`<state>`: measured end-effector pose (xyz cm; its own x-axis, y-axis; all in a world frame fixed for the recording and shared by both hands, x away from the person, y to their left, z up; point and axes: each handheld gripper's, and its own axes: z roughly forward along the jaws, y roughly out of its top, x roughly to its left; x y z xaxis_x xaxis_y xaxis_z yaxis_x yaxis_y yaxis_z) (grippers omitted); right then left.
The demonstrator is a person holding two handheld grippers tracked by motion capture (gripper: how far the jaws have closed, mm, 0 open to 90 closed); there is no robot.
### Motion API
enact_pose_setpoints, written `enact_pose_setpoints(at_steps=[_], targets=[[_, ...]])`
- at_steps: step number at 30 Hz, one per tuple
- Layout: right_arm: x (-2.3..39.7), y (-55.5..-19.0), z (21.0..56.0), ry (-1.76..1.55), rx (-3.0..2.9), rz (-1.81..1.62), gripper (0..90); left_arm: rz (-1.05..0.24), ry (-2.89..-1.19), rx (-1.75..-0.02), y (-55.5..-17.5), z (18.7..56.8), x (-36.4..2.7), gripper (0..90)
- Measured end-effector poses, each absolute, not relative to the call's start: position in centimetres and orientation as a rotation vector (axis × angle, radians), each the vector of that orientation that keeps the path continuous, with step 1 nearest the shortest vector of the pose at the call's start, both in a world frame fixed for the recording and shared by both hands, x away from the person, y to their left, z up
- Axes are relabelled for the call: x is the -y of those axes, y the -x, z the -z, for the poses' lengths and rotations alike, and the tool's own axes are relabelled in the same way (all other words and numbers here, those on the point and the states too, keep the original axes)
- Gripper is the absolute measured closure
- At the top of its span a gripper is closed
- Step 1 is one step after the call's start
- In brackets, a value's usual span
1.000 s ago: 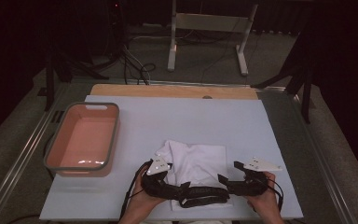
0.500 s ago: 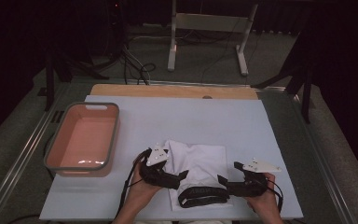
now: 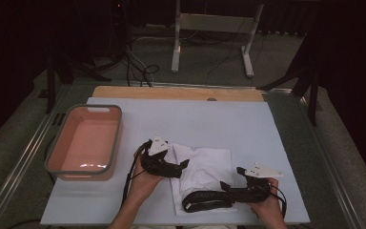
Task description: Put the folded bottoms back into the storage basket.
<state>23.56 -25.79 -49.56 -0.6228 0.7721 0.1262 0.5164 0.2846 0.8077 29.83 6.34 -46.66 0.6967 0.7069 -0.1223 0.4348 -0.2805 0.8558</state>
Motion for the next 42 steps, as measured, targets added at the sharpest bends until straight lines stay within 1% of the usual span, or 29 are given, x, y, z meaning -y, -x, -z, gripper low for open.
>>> enact_pose_setpoints(at_steps=[9, 19, 23, 27, 32, 38, 42], targets=[[26.1, -23.3, 49.4, -1.179, -2.261, -1.265, 13.4, -0.357, -1.944, -0.877, -31.3, 47.1, -5.8, 0.0], [26.5, -22.9, 49.5, -1.185, -2.293, -1.251, 13.0, -0.336, -1.928, -0.881, -32.4, 47.5, -5.4, 0.0], [26.6, -22.7, 49.5, -1.198, -2.299, -1.255, 13.3, -0.347, -1.967, -0.867, -33.0, 47.9, -5.4, 0.0], [26.5, -22.3, 49.8, -1.187, -2.319, -1.248, 13.7, -0.348, -1.968, -0.870, -33.3, 48.0, -5.4, 0.0], [26.1, -22.3, 50.0, -1.180, -2.341, -1.218, 13.7, -0.319, -1.972, -0.889, -33.9, 48.2, -5.4, 0.0], [26.2, -22.2, 49.9, -1.177, -2.327, -1.231, 14.1, -0.333, -1.965, -0.896, -34.6, 48.7, -5.8, 3.9], [26.2, -22.2, 49.9, -1.176, -2.324, -1.230, 14.1, -0.326, -1.967, -0.909, -34.9, 48.9, -5.8, 3.6]])
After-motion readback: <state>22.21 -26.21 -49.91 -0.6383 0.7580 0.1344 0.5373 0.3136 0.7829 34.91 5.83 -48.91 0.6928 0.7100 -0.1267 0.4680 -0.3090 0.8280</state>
